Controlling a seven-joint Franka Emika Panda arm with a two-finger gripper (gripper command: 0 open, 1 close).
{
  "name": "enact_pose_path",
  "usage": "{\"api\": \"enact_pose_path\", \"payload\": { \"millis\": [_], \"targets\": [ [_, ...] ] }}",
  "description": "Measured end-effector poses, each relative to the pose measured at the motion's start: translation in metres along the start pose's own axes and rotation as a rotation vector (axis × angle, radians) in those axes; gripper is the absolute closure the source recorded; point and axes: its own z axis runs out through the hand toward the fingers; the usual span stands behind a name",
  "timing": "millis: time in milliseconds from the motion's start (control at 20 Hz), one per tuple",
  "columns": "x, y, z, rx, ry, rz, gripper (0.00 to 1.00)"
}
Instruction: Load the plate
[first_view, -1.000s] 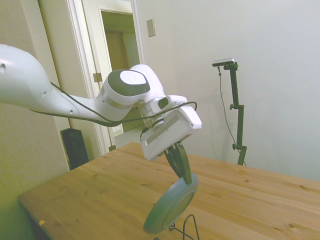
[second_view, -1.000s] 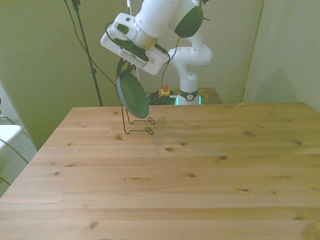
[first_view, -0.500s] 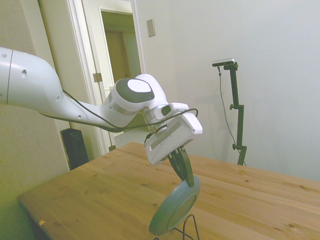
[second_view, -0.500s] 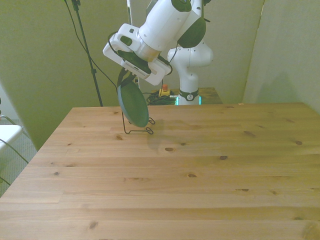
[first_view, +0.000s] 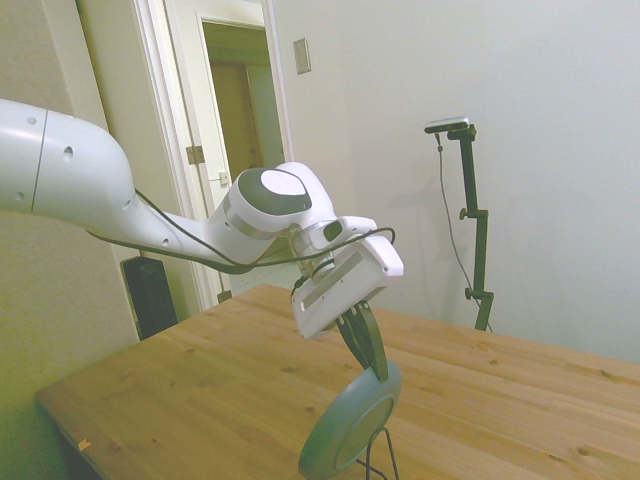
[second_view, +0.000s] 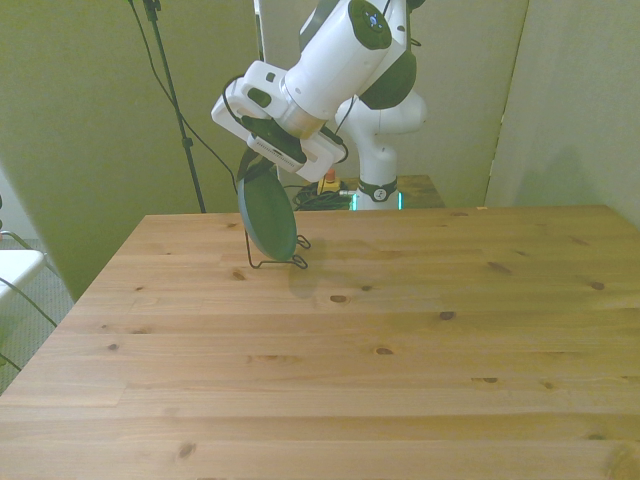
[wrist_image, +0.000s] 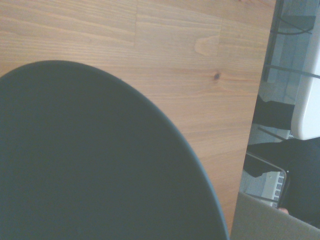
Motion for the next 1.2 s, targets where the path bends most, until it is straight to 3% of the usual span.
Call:
{"api": "enact_pose_path", "payload": {
  "millis": [650, 1200],
  "targets": [
    [0.001, -0.011, -0.003, 0.027, 0.032, -0.019, 1.0],
    [-0.006, 0.005, -0.005, 0.053, 0.109, -0.138, 1.0]
  ]
}}
